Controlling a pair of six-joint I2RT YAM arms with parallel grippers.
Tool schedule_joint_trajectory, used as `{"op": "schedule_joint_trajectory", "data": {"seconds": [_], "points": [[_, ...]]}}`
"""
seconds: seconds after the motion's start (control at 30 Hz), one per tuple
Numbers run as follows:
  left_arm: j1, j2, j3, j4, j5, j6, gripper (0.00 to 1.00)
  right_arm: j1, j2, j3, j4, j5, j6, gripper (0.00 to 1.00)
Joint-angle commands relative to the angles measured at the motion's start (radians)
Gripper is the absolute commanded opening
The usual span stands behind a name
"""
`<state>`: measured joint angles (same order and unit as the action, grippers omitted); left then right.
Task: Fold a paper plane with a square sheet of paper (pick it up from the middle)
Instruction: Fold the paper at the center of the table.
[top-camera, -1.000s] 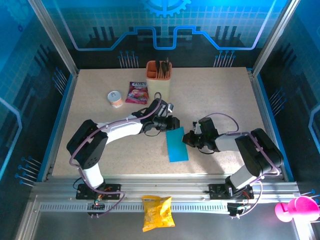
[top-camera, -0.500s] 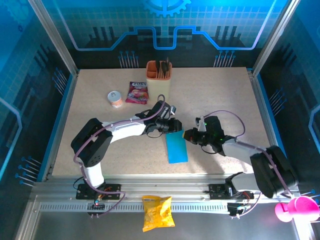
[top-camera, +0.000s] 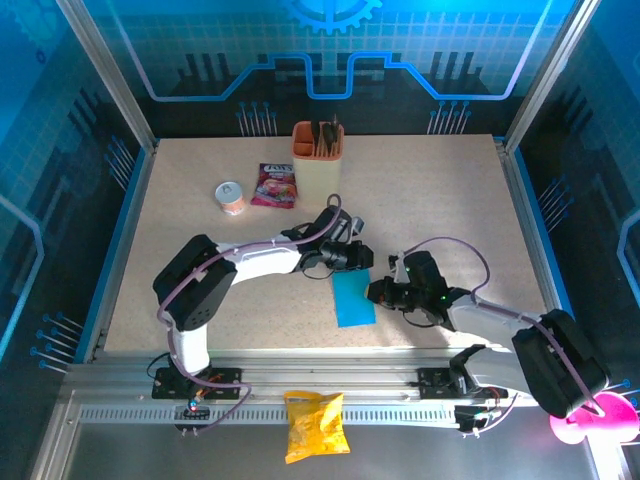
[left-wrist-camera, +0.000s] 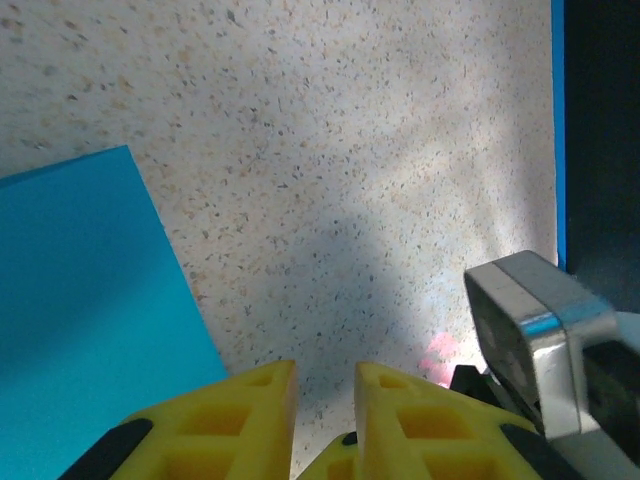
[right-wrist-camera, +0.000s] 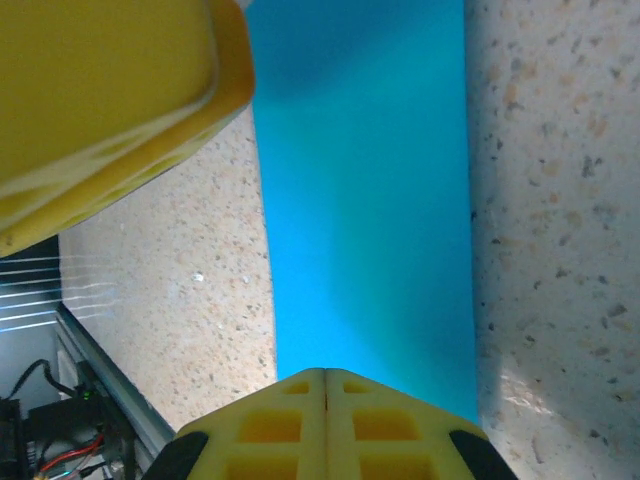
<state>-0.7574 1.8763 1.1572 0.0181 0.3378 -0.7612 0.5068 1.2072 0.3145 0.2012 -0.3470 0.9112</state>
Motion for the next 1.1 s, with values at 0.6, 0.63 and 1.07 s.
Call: {"op": "schedule_joint_trajectory", "data": {"seconds": [0.6,0.63,1.07], "points": [[-0.063,0.082,-0.017,0.088,0.060,-0.085,0.22,0.018,0.093,-0.074,0.073,0.065,0.013,0.00],[-0.065,0.088,-0.021,0.089,0.056,-0.091,0.22,0.018,0.094,-0.075,0.073,0.066,0.014,0.00],[-0.063,0.141,0.022,-0.017,-0.024,-0.069,0.20,0.018,0.075,-0.064,-0.034,0.092,0.017,0.00]]}}
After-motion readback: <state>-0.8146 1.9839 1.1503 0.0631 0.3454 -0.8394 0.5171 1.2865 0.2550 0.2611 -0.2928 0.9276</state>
